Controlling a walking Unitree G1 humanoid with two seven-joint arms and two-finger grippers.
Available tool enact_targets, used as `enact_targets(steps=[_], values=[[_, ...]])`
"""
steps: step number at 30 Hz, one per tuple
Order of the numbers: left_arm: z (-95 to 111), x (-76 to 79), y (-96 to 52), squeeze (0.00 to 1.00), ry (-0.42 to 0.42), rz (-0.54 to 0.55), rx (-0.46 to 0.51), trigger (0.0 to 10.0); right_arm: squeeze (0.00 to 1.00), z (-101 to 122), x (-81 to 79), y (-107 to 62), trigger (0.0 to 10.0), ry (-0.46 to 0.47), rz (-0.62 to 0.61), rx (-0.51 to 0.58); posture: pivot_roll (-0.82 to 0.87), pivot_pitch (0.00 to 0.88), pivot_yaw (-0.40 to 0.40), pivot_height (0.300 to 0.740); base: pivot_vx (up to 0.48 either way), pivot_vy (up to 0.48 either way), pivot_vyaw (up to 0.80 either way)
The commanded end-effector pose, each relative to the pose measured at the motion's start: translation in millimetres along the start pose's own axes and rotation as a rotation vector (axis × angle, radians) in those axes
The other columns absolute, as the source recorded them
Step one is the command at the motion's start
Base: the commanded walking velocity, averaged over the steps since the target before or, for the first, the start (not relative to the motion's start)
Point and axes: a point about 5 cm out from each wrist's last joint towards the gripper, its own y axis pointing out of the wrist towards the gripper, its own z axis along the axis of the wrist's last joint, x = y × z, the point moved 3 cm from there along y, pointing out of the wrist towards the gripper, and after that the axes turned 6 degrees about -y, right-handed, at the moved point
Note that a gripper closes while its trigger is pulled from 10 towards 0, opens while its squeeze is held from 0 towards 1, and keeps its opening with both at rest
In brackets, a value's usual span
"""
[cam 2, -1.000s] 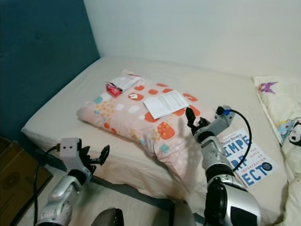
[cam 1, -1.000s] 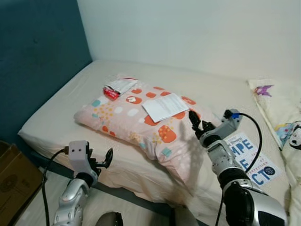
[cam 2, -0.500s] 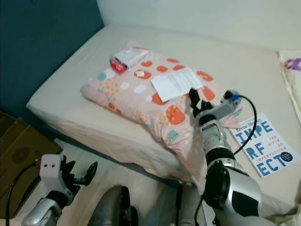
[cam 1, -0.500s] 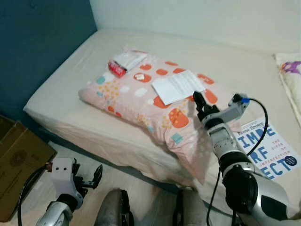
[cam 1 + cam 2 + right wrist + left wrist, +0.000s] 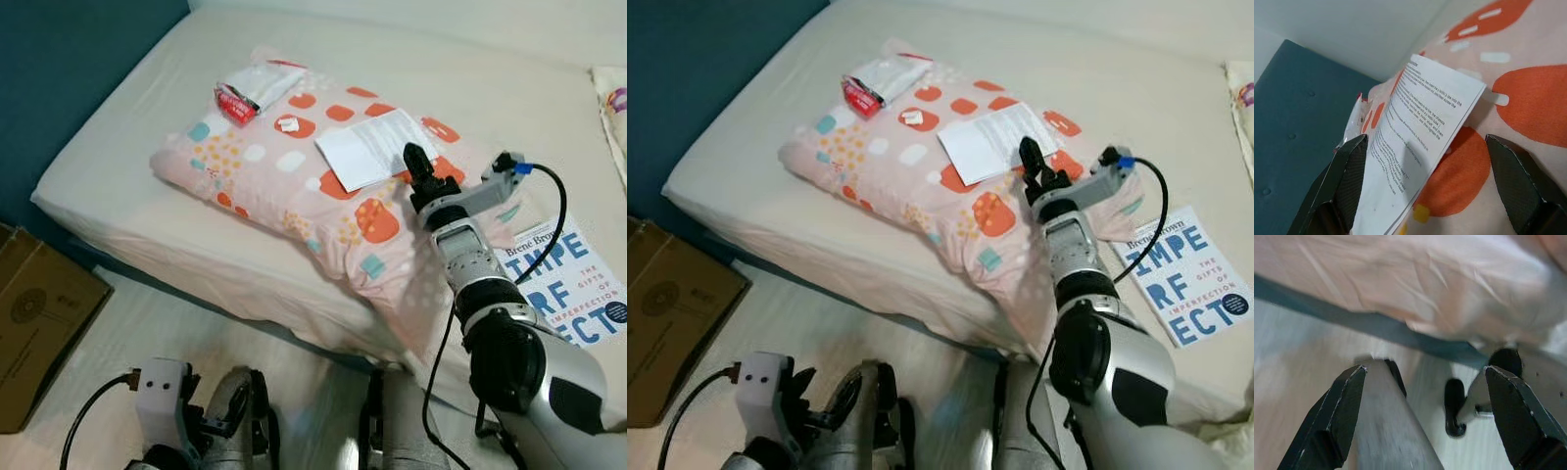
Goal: Clean up the room
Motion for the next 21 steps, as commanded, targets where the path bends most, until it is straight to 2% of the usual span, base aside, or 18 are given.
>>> enact_targets(steps=[1,7,13,14,15,21], values=[[-9.5,-0.7,-6.9,0.0,0.005,0.021,-0.05,10.0,0.0,-14.2,-2.0,-1.2,10.0,0.051,0.006,-0.042,0.16,0.464,0.033,0.626,0.0,0.0,0.0],[-13.3,2.8,-11.9,0.0,-0.001,0.021,-0.074,10.0,0.0,-11.5,-19.3,7.0,10.0,0.053,0.064,-0.042,0.17,0.473,0.034,0.626,0.0,0.0,0.0],[-14.3,4.0,-12.8,0.0,-0.003,0.022,-0.081,10.0,0.0,-8.0,-24.1,9.5,10.0,0.055,0.082,-0.033,0.18,0.471,0.033,0.626,0.0,0.0,0.0],[-14.4,4.3,-13.3,0.0,-0.006,0.025,-0.086,10.0,0.0,-4.8,-27.0,10.8,3.3,0.057,0.099,-0.022,0.18,0.468,0.031,0.626,0.0,0.0,0.0],[-14.8,4.3,-13.3,0.0,-0.008,0.027,-0.089,10.0,0.0,-1.4,-29.8,11.9,0.0,0.058,0.115,-0.009,0.18,0.466,0.029,0.626,0.0,0.0,0.0],[-15.7,4.9,-12.4,0.0,-0.012,0.032,-0.094,10.0,0.0,5.6,-33.9,14.0,0.0,0.056,0.141,0.013,0.17,0.459,0.027,0.626,0.0,0.0,0.0]])
